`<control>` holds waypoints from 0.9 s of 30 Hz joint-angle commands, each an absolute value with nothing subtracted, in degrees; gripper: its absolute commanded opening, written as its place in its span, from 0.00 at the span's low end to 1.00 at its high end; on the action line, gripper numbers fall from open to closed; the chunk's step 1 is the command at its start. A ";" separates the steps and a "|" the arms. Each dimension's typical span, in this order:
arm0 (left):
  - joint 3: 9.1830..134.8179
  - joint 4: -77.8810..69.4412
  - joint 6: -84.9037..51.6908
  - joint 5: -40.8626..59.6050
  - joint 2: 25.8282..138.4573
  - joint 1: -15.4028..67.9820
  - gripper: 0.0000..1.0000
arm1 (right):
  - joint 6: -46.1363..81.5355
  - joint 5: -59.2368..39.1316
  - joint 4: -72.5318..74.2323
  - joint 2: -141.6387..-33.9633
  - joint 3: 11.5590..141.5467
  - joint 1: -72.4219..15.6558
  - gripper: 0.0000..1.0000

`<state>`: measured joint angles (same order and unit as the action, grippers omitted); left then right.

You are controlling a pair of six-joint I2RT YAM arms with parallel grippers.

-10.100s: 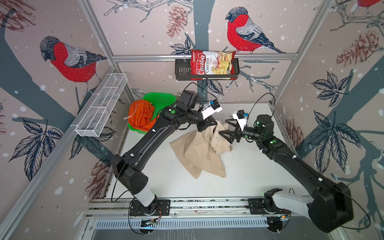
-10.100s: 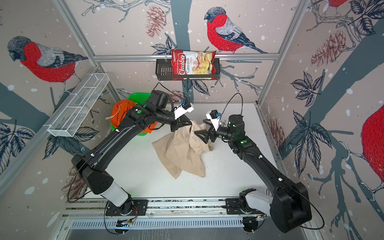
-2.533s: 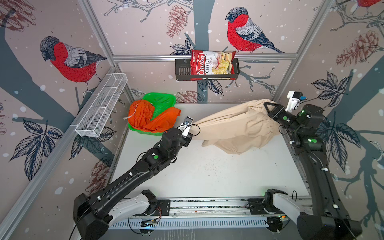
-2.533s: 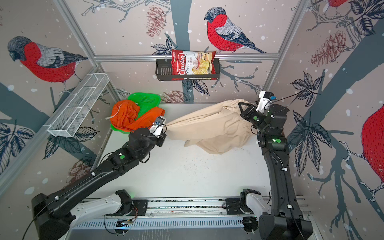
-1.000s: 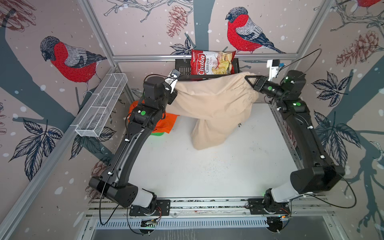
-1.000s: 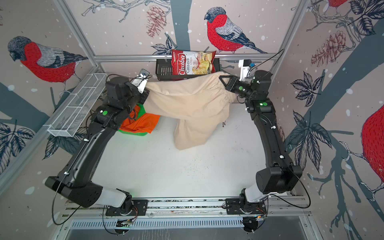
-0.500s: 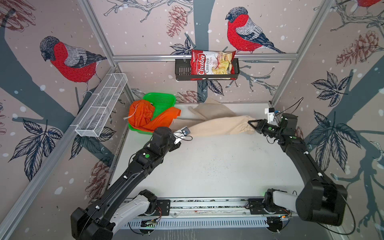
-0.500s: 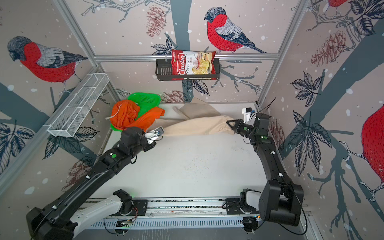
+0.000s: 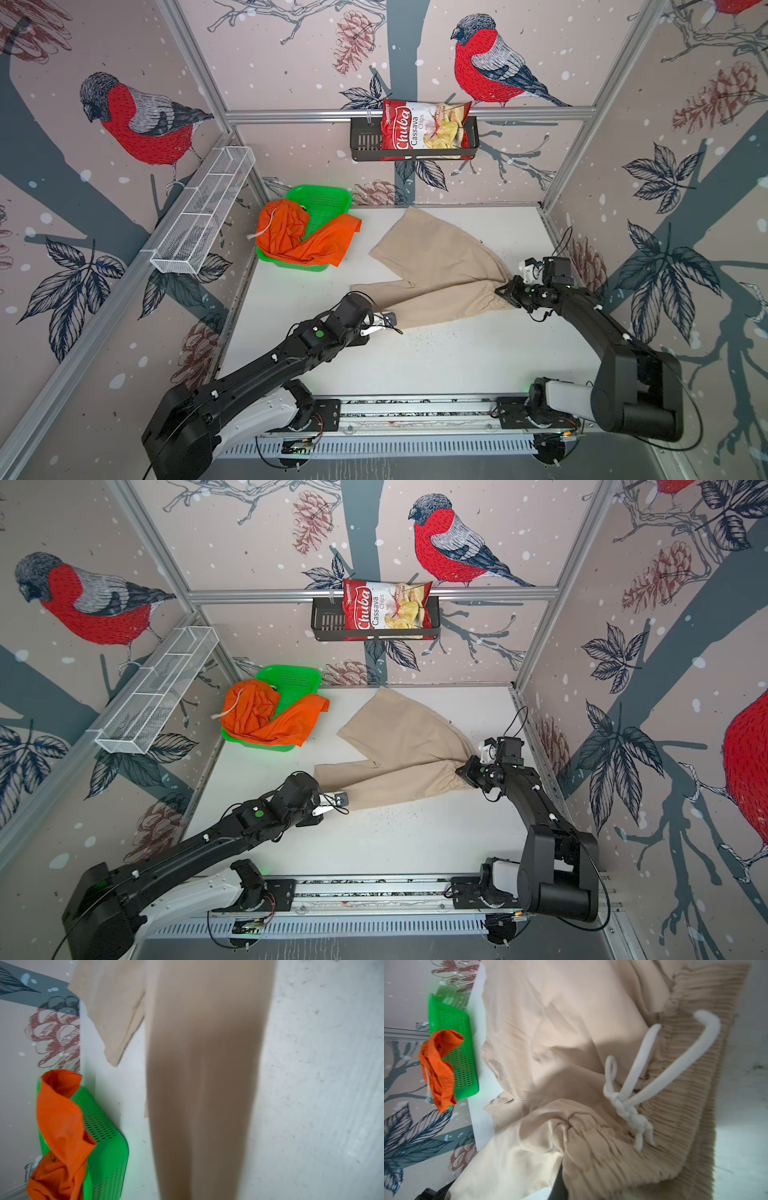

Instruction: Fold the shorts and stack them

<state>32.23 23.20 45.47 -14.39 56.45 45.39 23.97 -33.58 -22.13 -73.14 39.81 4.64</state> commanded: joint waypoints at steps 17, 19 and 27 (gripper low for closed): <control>29.08 31.02 40.41 -12.81 55.34 53.55 0.97 | 23.15 -13.22 -34.32 -65.67 42.27 -0.17 0.53; 30.71 32.12 38.66 -11.66 55.29 53.68 0.97 | 22.71 -10.08 -37.31 -63.65 45.34 -0.20 0.55; 41.93 33.05 24.65 -3.81 55.69 53.61 0.97 | 23.99 -14.17 -35.43 -57.40 48.49 -5.86 0.53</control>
